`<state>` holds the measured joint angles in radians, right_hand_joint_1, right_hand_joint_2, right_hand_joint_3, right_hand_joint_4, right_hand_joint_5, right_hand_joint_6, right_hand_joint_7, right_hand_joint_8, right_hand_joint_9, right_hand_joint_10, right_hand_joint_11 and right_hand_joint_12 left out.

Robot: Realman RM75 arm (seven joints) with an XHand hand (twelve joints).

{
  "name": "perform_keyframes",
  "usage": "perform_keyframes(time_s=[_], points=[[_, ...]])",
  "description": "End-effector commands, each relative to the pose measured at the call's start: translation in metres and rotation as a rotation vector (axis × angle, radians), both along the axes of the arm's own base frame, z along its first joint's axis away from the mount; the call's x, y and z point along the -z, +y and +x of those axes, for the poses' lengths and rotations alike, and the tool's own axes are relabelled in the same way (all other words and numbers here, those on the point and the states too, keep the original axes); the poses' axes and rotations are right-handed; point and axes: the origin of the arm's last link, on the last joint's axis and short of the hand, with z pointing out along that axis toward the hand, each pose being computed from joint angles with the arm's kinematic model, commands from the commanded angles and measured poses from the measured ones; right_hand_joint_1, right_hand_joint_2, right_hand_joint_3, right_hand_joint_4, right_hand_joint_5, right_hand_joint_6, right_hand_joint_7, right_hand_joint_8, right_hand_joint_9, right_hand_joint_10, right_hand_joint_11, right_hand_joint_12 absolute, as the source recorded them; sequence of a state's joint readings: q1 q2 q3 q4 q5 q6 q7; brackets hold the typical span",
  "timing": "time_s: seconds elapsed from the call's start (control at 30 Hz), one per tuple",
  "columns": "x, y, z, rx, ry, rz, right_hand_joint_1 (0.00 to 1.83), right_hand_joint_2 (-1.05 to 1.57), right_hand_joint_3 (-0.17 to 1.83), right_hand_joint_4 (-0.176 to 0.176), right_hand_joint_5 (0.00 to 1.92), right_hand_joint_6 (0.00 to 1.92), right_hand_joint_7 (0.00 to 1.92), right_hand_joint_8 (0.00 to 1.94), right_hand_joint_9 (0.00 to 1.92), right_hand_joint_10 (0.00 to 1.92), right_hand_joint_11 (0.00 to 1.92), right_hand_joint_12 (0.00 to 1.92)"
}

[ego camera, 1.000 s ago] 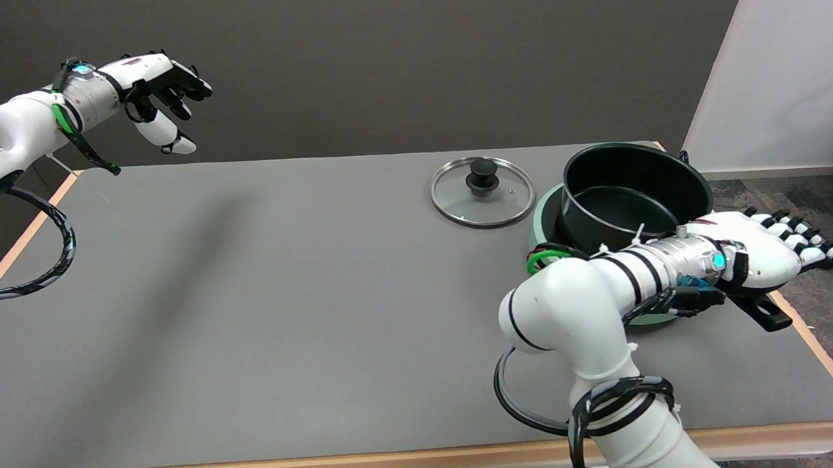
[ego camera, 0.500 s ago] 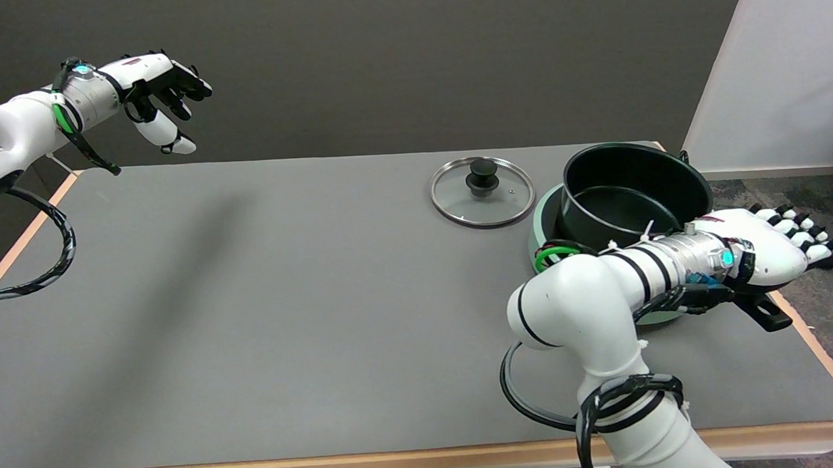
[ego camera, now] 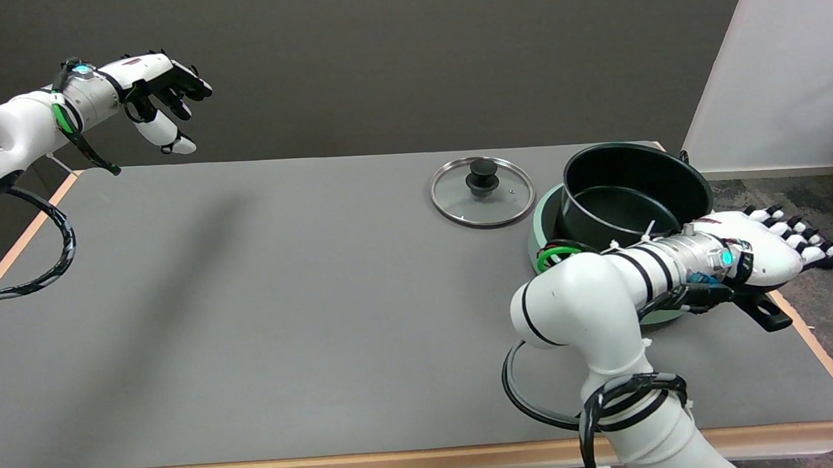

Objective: Pick up the pot.

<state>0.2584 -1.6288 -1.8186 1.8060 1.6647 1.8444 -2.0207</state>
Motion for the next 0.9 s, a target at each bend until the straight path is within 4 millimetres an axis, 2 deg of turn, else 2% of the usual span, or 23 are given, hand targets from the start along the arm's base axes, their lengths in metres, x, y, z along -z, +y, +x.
perform_keyframes(time_s=[0.03,0.07,0.1,0.23,0.33,0.43,0.7,0.9], points=[[-0.0061,-0.0029,-0.004,0.014,-0.029,0.01,1.2,-0.57,0.99,0.07,0.03,0.03,0.03,0.03,0.03,0.03,0.03,0.03],[-0.0064,-0.0027,-0.0034,0.012,-0.029,0.01,1.19,-0.59,1.1,0.164,0.03,0.03,0.03,0.03,0.03,0.03,0.03,0.03],[-0.0067,-0.0026,-0.0029,0.009,-0.028,0.01,1.19,-0.61,1.19,0.176,0.04,0.04,0.04,0.04,0.04,0.04,0.04,0.04],[-0.0071,-0.0023,-0.0019,0.006,-0.028,0.008,1.2,-0.6,1.36,0.176,0.05,0.05,0.05,0.05,0.05,0.05,0.05,0.05],[-0.0083,-0.0021,-0.0015,0.028,-0.025,0.012,1.19,-0.55,1.37,0.176,0.1,0.1,0.1,0.1,0.1,0.1,0.1,0.1],[-0.0087,-0.0016,-0.0003,0.035,-0.024,0.014,1.22,-0.52,1.38,0.175,0.23,0.23,0.23,0.23,0.23,0.23,0.23,0.23],[-0.0084,-0.002,0.0,0.041,-0.023,0.018,1.22,-0.52,1.4,0.176,0.28,0.28,0.28,0.28,0.28,0.28,0.28,0.28],[-0.0085,-0.0021,0.0002,0.041,-0.022,0.018,1.22,-0.52,1.44,0.176,0.46,0.46,0.46,0.46,0.46,0.46,0.46,0.46]])
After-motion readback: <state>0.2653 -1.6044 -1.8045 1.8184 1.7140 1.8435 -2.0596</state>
